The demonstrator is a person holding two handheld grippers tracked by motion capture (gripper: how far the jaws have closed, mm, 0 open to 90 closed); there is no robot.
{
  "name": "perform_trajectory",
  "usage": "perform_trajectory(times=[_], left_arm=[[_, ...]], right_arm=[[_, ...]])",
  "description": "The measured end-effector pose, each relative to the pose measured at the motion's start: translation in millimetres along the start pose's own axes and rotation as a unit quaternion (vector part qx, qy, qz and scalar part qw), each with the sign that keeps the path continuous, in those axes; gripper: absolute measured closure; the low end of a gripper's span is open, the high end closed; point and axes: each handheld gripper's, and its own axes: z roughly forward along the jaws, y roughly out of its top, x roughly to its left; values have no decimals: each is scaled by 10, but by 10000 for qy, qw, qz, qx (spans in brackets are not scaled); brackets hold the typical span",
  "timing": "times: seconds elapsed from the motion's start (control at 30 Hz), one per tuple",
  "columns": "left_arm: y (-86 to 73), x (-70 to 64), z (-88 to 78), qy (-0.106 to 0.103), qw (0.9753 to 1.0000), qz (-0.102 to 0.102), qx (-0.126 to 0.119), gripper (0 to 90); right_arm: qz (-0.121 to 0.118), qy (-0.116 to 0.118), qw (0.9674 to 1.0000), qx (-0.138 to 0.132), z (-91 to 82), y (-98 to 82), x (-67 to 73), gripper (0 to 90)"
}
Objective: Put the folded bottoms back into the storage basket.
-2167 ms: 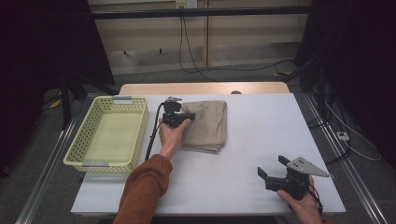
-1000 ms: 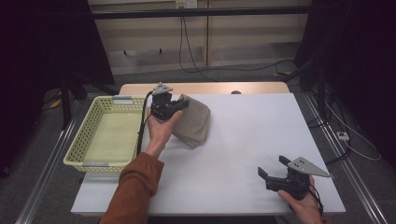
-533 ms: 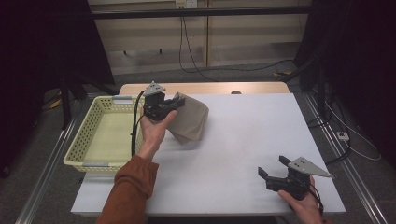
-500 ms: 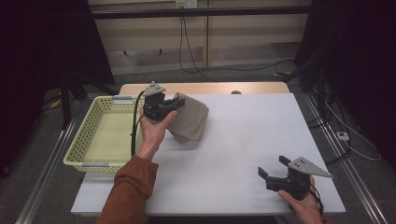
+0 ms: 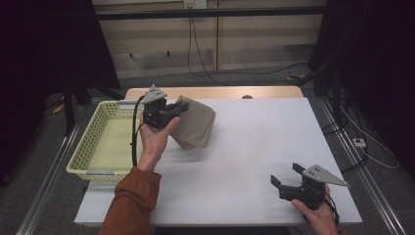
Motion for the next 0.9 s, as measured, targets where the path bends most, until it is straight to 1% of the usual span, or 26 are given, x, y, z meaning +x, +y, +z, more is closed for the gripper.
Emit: perform_trajectory(times=[0.07,0.17,0.27,0.5,0.6,0.77,0.9], left_arm=[[3,1,-40,11,10000,-12,-42,837],[7,6,-95,16,10000,84,-47,837],[8,7,-109,60,9998,194,90,837],[16,5,-233,105,9997,199,-88,837],[47,-6,-293,166,9996,210,-108,837],[61,-30,-405,225,9993,292,-106,837],[48,-24,-512,214,9991,282,-212,837]], right_arm=[[1,-6,10000,-4,0,0,0,58],[-17,-18,10000,-4,-1,0,1,58],[-20,-20,10000,-11,-2,0,3,57],[-10,-31,10000,-29,-3,2,5,56],[-1,-30,10000,-30,-4,2,4,56],[-13,-37,10000,-46,-11,4,5,54],[-19,-36,10000,-53,-8,4,4,52]])
